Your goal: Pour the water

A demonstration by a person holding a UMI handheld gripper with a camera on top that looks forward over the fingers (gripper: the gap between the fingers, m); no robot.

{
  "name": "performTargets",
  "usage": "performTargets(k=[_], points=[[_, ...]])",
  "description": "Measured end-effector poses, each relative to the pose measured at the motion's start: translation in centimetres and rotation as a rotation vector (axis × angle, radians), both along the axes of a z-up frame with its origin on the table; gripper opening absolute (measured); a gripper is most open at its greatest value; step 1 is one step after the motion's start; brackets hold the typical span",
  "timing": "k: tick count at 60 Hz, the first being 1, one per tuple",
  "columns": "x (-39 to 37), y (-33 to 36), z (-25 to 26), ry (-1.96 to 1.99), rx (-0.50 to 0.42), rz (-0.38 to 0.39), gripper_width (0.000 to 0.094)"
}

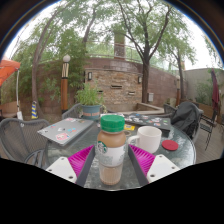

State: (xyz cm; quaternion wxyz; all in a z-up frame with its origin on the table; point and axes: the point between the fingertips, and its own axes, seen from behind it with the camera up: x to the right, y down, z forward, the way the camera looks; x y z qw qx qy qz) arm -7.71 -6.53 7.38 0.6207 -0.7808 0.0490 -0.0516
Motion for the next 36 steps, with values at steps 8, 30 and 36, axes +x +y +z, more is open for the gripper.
performTargets(k=[8, 30, 36], points=[[0.1, 1.3, -0.6, 0.053, 0.015, 0.031, 0.0427], [-2.0, 3.0, -0.1, 0.024, -0.004, 0.249, 0.0305], [-1.2, 4.4, 4.7, 0.054, 0.055, 0.270, 0.0305]])
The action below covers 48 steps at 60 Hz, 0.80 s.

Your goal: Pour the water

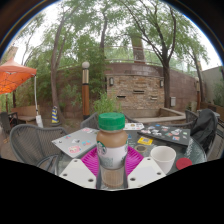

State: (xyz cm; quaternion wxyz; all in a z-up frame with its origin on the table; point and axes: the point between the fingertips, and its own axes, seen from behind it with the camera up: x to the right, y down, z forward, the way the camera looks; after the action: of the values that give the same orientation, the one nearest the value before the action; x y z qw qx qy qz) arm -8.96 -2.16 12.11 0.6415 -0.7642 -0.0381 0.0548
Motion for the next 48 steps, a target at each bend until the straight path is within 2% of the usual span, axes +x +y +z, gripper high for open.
performTargets(k=[4, 7, 8, 11, 13, 16, 18, 19, 20, 23, 26, 27, 28, 31, 34, 38, 45, 48], points=[[0.8, 1.5, 3.7, 0.140, 0.039, 0.004, 0.0306], [1.6, 2.1, 6.4, 0.338, 0.029, 0.009, 0.0305], [2.2, 2.9, 5.1, 0.431, 0.023, 0.035, 0.0305], [2.5, 3.0, 7.1, 0.718, -0.031, 0.039, 0.0305], [2.6, 3.2, 6.8, 0.911, -0.059, 0.035, 0.0303], [4.1, 4.7, 5.7, 1.198, -0.127, 0.078, 0.0305], [3.1, 4.3, 5.6, 1.383, -0.180, 0.062, 0.0303], [3.8, 4.7, 5.3, 1.454, -0.198, 0.103, 0.0304], [4.1, 4.7, 5.2, 1.537, -0.219, 0.112, 0.0303], [5.1, 4.3, 5.7, 1.785, -0.260, 0.106, 0.0304], [5.7, 3.9, 4.8, 1.948, -0.269, 0.133, 0.0304], [5.7, 4.3, 5.2, 2.018, -0.282, 0.084, 0.0304], [6.3, 3.9, 4.5, 2.034, -0.280, 0.107, 0.0303], [6.9, 3.3, 5.4, 2.140, -0.282, 0.083, 0.0302], [7.4, 2.9, 4.9, 2.212, -0.282, 0.121, 0.0302], [7.5, 2.0, 5.3, 2.299, -0.295, 0.123, 0.0302], [7.8, 0.3, 7.7, 2.381, -0.288, 0.172, 0.0302], [8.3, -1.1, 8.6, 2.411, -0.291, 0.166, 0.0304]])
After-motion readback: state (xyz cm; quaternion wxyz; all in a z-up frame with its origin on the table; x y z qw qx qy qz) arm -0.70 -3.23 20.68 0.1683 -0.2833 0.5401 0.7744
